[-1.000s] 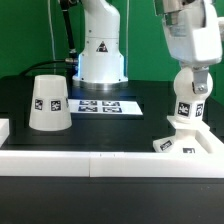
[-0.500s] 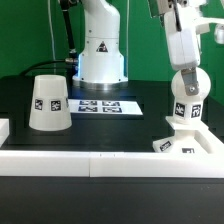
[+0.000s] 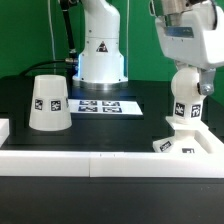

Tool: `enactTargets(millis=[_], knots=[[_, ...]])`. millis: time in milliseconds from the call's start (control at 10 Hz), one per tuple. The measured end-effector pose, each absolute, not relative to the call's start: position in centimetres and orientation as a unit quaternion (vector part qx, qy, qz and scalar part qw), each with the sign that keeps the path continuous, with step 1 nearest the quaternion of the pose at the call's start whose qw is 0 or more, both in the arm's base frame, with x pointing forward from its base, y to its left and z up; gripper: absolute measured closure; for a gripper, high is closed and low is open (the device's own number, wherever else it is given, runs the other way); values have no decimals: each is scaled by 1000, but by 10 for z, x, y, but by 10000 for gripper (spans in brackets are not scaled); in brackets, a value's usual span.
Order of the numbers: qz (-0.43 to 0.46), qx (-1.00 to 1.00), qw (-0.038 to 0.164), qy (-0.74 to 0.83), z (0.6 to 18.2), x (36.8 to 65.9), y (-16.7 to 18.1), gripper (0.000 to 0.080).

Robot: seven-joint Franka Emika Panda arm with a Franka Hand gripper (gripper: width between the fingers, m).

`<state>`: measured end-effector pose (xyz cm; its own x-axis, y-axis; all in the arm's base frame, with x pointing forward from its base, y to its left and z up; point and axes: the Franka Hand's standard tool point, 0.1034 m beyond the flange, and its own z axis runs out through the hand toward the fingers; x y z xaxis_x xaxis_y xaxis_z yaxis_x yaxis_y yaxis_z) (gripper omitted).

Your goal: Assemble lamp

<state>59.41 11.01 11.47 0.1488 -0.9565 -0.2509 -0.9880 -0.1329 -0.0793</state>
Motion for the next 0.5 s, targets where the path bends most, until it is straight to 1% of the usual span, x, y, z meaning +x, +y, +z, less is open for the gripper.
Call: enactTargets(millis=[300,400,500], knots=[[58,-812,119,568,114,594,110,100],[50,-852,117,508,115,594,108,100],[36,-906,101,410,117,595,103,100]])
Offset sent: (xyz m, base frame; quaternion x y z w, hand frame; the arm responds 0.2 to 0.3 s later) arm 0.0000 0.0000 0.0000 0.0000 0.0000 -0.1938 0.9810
